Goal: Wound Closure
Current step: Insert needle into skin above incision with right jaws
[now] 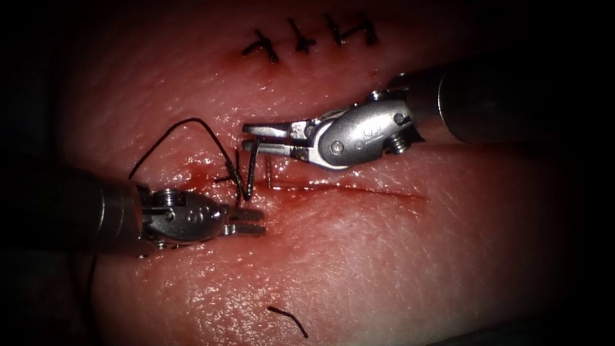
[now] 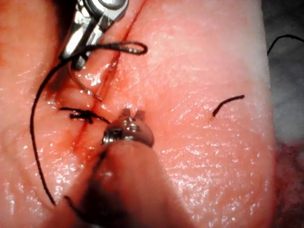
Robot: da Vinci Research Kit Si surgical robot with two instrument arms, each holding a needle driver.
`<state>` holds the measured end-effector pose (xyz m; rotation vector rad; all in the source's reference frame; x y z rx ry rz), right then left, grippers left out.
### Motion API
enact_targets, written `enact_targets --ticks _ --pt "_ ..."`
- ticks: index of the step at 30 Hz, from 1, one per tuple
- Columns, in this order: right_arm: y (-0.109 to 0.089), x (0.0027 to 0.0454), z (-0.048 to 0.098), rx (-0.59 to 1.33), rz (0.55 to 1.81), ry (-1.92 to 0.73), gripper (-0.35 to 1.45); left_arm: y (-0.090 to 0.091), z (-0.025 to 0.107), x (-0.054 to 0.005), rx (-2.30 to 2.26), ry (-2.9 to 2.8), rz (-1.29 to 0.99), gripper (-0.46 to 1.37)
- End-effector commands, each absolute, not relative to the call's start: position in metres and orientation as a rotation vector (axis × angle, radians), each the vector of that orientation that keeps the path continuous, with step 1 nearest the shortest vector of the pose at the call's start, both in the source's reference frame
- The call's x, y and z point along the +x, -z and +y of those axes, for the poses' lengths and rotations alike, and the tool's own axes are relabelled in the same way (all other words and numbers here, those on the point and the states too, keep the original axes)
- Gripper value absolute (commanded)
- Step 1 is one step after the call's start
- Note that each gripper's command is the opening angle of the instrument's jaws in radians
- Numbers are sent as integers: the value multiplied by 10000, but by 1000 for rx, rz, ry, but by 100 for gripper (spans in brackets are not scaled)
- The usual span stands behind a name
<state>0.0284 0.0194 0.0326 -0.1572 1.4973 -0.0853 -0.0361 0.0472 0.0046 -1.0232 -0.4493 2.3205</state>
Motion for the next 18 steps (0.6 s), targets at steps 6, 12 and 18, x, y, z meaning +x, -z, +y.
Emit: enact_targets --ticks 6,12,18 --pt "-326 286 195 -195 1504 114 -35 -64 453 -359 -1017 -2297 -512 2" --pt "-325 287 196 -212 1515 130 -35 -78 442 -349 -1002 -2278 -561 5" --pt "-317 288 202 -232 1559 130 -35 -79 441 -343 -994 -2277 -554 5"
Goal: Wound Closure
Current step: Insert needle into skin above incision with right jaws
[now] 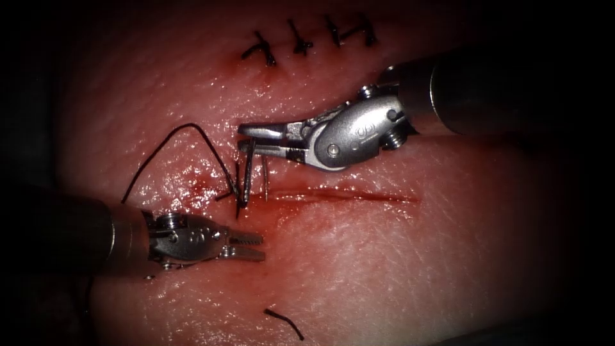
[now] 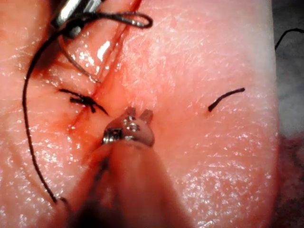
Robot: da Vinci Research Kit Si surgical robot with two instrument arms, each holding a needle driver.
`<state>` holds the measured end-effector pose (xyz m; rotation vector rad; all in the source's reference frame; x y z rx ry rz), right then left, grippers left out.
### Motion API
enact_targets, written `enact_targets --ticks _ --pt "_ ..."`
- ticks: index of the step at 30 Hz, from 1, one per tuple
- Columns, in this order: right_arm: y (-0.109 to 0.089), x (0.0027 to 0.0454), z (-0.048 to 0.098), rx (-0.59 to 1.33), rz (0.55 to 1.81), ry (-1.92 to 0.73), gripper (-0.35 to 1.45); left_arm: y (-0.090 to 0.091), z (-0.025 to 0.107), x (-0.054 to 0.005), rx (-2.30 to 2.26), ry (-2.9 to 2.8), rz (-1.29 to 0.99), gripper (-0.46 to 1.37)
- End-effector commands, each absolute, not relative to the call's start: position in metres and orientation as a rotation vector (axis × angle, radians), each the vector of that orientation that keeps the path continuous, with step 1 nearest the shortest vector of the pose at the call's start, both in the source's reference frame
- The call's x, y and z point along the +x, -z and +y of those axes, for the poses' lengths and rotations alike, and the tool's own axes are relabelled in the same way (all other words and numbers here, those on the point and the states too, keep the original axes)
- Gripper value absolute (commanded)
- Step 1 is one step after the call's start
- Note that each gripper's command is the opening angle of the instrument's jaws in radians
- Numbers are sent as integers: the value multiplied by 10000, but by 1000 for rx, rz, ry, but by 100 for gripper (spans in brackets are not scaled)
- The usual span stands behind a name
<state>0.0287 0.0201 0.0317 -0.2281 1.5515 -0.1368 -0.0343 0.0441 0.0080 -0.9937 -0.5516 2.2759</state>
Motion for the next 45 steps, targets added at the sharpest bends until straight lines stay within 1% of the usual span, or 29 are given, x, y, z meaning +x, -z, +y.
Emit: enact_targets --ticks 1,4,26,45 --pt "-316 288 204 -239 1565 128 -35 -79 442 -342 -994 -2278 -555 6" --pt "-310 288 208 -249 1570 141 -35 -78 442 -342 -992 -2273 -560 9" --pt "-304 287 218 -362 1558 281 -35 -73 445 -340 -988 -2270 -557 7" --pt "-316 284 213 -398 1546 346 -35 -72 444 -335 -987 -2268 -557 7"
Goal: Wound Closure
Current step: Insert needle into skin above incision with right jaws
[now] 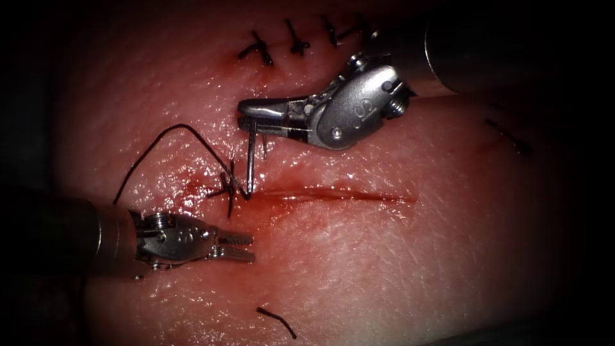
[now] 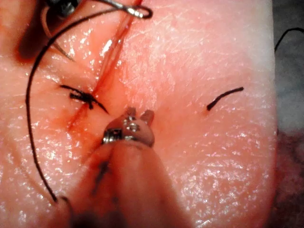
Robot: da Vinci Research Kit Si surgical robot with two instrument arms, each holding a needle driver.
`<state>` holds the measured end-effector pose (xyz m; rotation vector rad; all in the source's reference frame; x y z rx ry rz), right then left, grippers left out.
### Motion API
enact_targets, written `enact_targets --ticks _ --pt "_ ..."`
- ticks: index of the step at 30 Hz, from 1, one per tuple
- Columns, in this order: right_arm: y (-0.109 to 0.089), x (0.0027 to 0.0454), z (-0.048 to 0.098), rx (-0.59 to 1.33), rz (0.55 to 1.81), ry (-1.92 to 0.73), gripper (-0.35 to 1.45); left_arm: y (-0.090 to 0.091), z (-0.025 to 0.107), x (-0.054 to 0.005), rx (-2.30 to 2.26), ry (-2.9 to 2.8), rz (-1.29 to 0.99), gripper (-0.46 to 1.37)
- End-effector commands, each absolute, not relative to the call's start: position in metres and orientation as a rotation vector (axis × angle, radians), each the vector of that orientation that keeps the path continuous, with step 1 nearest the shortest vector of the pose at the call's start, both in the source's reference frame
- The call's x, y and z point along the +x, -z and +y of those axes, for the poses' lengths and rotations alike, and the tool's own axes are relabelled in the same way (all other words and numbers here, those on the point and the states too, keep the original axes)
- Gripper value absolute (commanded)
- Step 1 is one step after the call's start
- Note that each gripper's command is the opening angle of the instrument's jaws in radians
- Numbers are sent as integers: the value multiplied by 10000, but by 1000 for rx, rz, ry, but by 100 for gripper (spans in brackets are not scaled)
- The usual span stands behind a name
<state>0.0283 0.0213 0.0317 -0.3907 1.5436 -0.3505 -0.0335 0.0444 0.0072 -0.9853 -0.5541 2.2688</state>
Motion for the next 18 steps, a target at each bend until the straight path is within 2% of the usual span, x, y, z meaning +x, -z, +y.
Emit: enact_targets --ticks 1,18 --pt "-316 284 213 -408 1544 355 -35 -72 444 -334 -987 -2268 -557 7" --pt "-330 280 189 -497 1529 444 -35 -57 462 -336 -953 -2250 -513 10"
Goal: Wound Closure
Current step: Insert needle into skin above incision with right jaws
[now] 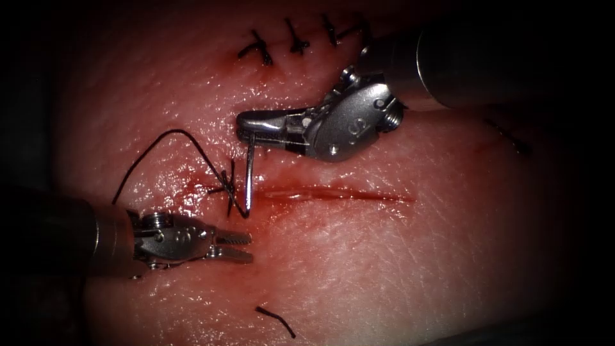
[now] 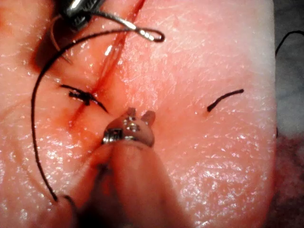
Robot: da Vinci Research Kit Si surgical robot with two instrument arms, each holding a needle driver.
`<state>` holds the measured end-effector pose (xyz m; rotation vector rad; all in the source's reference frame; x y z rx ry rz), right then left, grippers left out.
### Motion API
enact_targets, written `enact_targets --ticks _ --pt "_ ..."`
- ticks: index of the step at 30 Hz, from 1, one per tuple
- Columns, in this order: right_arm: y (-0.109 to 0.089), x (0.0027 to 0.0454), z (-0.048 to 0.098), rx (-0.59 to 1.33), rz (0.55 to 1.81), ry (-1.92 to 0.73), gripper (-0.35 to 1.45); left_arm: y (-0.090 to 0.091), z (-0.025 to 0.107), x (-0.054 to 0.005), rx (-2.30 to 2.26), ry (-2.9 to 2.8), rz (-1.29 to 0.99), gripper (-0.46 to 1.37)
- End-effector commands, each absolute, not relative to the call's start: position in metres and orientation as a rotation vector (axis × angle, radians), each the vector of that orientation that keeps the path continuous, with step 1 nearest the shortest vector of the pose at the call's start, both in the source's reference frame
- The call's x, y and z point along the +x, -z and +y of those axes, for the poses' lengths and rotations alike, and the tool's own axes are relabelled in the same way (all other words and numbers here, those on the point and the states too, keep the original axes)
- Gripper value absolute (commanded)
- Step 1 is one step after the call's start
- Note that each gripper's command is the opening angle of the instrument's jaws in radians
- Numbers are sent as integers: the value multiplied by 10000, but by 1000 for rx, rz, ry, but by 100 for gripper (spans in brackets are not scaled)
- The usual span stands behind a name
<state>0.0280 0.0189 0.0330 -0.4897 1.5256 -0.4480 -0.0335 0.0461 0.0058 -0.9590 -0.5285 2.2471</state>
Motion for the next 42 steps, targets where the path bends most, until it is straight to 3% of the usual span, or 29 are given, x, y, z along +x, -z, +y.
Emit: enact_targets --ticks 1,22,42 --pt "-332 279 186 -500 1522 447 -35 -52 468 -337 -954 -2250 -478 6" --pt "-347 271 169 -520 1523 399 -35 -60 489 -357 -1005 -2255 -372 -13" --pt "-380 267 143 -452 1509 324 -35 -107 437 -343 -929 -2233 -527 3"
